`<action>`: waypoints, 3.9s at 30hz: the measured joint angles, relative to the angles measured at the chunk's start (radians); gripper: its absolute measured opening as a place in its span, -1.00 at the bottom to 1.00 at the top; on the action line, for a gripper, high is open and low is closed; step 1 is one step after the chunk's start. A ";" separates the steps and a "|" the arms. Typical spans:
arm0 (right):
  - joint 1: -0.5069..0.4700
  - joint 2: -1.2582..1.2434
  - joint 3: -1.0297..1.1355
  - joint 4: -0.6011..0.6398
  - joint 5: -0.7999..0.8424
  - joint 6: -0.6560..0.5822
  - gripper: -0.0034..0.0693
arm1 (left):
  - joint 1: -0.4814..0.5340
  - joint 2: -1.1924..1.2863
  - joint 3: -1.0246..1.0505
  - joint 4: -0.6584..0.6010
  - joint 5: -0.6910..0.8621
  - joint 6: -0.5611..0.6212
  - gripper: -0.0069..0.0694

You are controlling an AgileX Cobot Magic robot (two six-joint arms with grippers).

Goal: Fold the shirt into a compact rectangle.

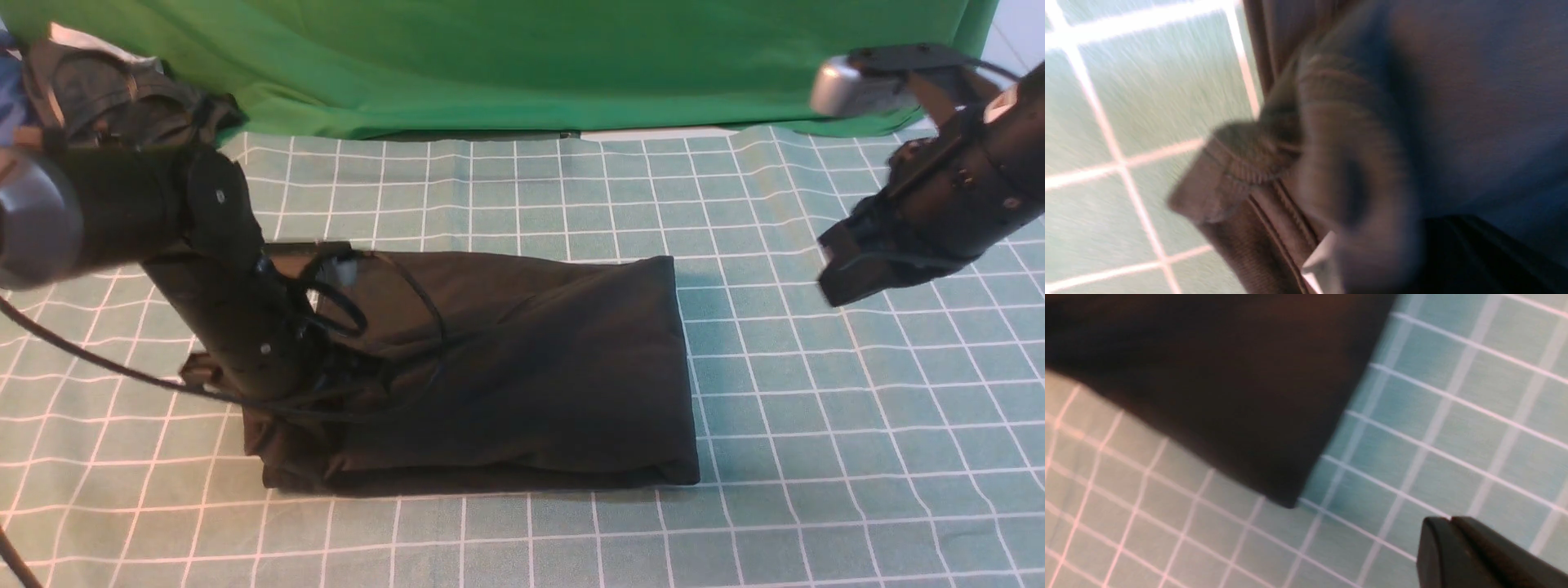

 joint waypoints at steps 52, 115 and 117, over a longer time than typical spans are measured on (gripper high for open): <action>0.099 0.000 0.000 0.015 -0.068 -0.014 -0.85 | 0.001 0.021 -0.176 0.315 0.034 -0.151 -0.77; 0.238 0.302 0.003 0.085 -0.117 0.022 -0.83 | 0.011 -0.030 0.148 -0.019 -0.200 -0.046 -0.80; 0.238 0.318 0.012 0.063 -0.112 0.025 -0.83 | 0.011 -0.022 0.154 -0.019 -0.220 -0.049 -0.80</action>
